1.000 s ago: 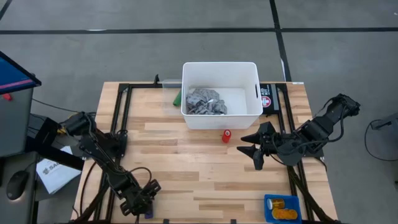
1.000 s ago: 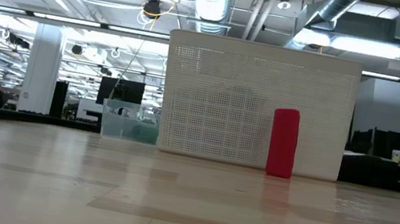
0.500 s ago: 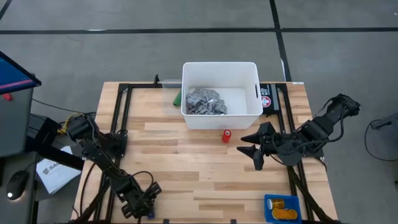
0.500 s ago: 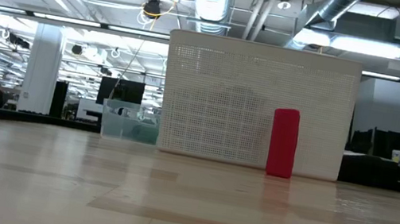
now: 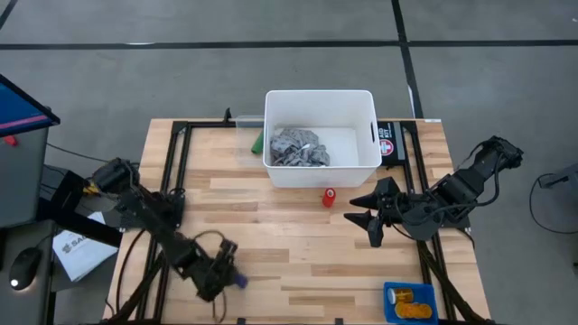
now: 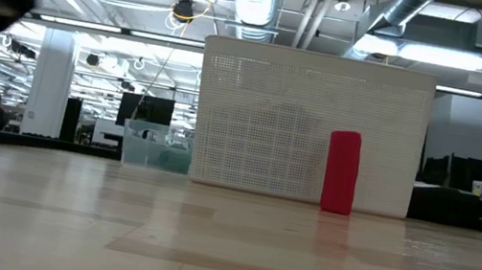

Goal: Pick & Place Medicine items
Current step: Put the blue rolled bandage into the transparent bin, then put the red rolled bandage into the transparent bin

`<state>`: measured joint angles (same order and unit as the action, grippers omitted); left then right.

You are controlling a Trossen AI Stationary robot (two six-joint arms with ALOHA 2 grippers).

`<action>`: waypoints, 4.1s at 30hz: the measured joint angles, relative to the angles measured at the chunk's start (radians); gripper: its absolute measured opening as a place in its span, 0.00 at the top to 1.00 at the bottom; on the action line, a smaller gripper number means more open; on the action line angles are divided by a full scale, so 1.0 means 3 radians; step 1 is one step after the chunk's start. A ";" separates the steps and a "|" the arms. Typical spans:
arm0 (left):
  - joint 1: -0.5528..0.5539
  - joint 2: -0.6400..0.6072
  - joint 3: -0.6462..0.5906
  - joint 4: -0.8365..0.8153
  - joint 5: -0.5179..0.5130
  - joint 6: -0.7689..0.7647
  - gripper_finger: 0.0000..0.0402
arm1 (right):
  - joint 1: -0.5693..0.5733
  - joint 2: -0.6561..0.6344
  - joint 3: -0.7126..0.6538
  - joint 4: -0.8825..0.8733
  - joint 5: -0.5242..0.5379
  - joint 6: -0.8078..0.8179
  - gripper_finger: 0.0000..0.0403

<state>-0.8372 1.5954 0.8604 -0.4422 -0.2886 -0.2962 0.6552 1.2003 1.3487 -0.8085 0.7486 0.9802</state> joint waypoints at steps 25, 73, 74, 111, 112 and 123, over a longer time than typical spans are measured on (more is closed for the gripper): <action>0.3020 -0.2172 -0.0945 0.1098 -0.1237 -0.2077 0.58 | 0.0046 0.0000 0.0001 -0.0011 0.0078 -0.0064 0.43; 0.4759 -0.0652 -0.0955 0.2911 0.0246 -0.1381 0.28 | -0.0142 0.0000 0.0001 -0.0116 0.0123 0.0136 0.43; 0.4738 -0.0709 -0.0955 0.2978 0.0293 -0.1206 0.27 | -0.0142 0.0000 0.0001 -0.0116 0.0120 0.0136 0.43; 0.2107 -0.2670 -0.0954 0.1642 -0.1302 0.0974 0.28 | -0.0575 0.0840 -0.1188 0.1009 -0.0772 -0.0895 0.42; 0.2107 -0.2665 -0.0954 0.1629 -0.1296 0.0975 0.28 | -0.0612 0.0826 -0.1197 0.0986 -0.0787 -0.0927 0.42; 0.2109 -0.2679 -0.0954 0.1705 -0.1294 0.0974 0.28 | -0.1239 0.0753 -0.1204 0.0874 -0.0951 -0.1577 0.46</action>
<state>-0.2047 0.7918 0.5743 0.0692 -0.6769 -0.0039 0.2836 1.4261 0.9874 -0.5462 0.4634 0.5071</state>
